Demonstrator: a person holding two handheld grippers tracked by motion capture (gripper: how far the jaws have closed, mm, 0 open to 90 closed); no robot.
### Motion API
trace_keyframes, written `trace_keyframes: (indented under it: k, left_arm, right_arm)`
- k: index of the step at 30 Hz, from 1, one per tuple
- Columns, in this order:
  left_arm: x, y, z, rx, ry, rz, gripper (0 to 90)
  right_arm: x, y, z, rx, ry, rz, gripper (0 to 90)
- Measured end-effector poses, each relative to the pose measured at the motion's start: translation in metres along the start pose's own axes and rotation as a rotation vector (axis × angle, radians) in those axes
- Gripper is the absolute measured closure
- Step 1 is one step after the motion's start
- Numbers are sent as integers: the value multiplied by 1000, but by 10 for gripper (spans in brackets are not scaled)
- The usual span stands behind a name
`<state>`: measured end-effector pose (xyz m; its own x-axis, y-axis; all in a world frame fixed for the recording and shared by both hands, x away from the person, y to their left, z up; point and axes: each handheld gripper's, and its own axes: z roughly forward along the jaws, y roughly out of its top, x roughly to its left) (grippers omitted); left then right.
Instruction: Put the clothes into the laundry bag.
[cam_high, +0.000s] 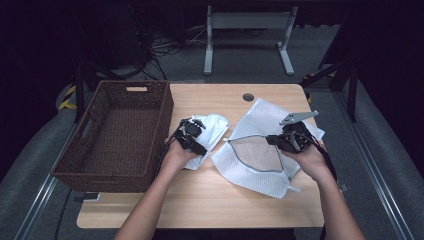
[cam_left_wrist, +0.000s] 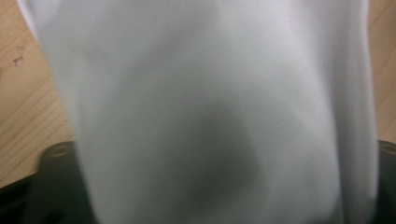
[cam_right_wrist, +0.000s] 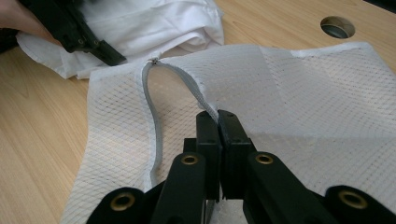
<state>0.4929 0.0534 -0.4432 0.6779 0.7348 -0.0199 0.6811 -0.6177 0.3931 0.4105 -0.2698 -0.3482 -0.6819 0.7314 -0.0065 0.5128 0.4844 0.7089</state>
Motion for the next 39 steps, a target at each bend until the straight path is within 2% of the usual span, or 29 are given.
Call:
trace_keyframes:
  k: [3, 4, 6, 8, 13, 16, 20, 26, 29, 39]
  left_arm:
    - [0, -1, -1, -6, -4, 0, 370]
    - [0, -1, -3, -6, -4, 7, 370]
    - [0, -1, -4, -11, -4, 4, 515]
    - [2, -2, -6, -11, -12, 3, 607]
    - [3, -2, -8, -26, -32, -17, 687]
    - [5, 0, -15, -44, -69, -27, 695]
    - [2, 3, -27, -68, -76, -25, 695]
    - [-3, 7, -56, -135, -92, -16, 695]
    - [-7, 7, -71, -163, -115, 3, 694]
    - [-13, -5, -98, -183, -157, 51, 694]
  right_arm:
    - [0, 0, 0, 1, 0, 0, 881]
    - [0, 0, 0, 2, 1, 0, 881]
    - [0, 0, 0, 1, 0, -1, 881]
    - [0, 0, 0, 1, 1, -1, 880]
    - [0, 0, 0, 0, -1, 4, 881]
    - [-1, -1, -1, 0, -1, 7, 881]
    - [-2, -1, -2, 2, -2, 13, 881]
    - [-6, -3, -2, 3, -17, 25, 881]
    - [-8, -3, -1, 7, -30, 34, 882]
    - [-13, 5, 6, 8, -57, 67, 882]
